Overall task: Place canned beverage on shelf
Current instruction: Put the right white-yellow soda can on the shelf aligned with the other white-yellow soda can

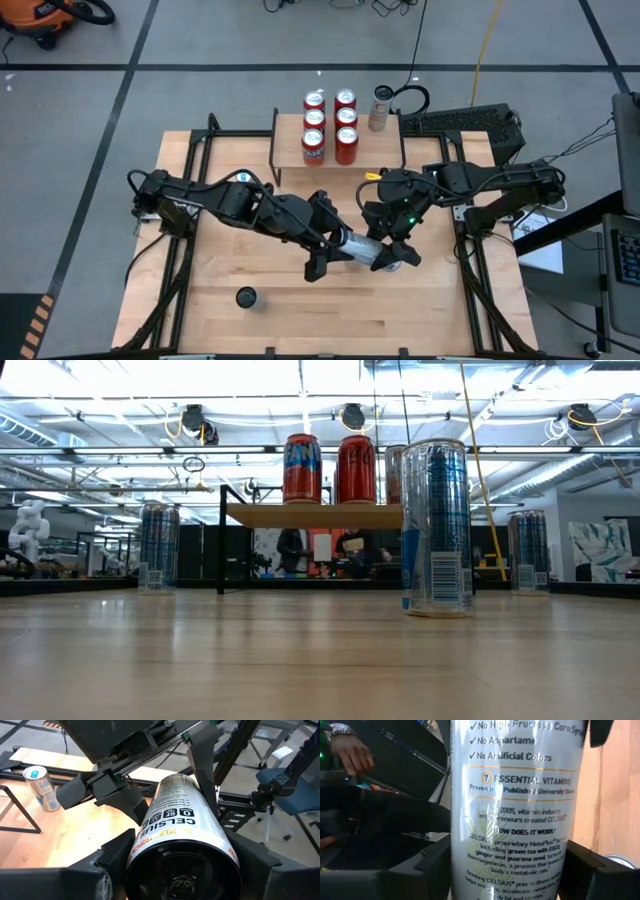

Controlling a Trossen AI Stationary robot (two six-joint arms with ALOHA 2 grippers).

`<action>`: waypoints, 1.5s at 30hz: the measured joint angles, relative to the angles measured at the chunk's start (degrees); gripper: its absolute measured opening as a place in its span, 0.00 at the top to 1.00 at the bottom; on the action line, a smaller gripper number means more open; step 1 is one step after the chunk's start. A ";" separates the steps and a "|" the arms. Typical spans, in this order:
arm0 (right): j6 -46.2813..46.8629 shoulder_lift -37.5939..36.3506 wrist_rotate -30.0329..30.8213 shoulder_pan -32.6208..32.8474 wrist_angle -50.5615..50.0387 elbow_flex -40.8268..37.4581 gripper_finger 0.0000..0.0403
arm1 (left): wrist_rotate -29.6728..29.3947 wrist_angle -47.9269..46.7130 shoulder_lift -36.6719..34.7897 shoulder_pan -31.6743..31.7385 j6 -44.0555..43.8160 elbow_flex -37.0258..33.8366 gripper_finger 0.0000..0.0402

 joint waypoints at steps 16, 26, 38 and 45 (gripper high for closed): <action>-4.96 -3.63 25.70 2.19 -20.71 16.14 0.19 | -0.04 -0.54 -0.33 0.80 -23.09 -0.07 0.36; 0.56 -3.61 53.11 11.27 -30.16 23.04 0.14 | -2.07 -0.31 -0.33 4.39 -44.72 -0.04 0.36; 0.13 2.75 61.73 16.39 -31.92 23.04 0.08 | -2.81 -0.71 0.09 8.15 -55.66 -0.02 0.36; -1.77 6.15 61.71 15.64 -31.97 23.04 0.02 | -2.84 -0.41 0.98 8.80 -56.98 0.02 0.36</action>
